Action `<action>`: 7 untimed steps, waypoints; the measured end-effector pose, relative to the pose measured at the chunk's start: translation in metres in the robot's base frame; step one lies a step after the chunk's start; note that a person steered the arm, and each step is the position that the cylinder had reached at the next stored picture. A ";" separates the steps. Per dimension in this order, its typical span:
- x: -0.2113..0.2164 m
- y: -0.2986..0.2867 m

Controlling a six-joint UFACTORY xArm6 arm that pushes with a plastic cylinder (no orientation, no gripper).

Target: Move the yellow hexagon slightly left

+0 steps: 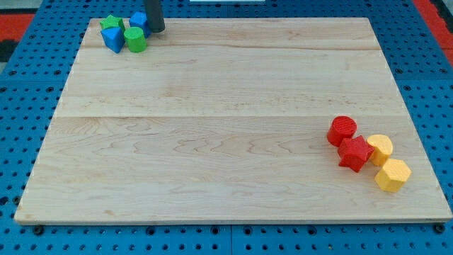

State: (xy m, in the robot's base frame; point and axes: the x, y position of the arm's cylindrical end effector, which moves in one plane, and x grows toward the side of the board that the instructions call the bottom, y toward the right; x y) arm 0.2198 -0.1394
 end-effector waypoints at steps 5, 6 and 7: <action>0.015 0.000; 0.042 0.009; 0.060 0.096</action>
State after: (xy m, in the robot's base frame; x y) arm 0.2801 -0.0437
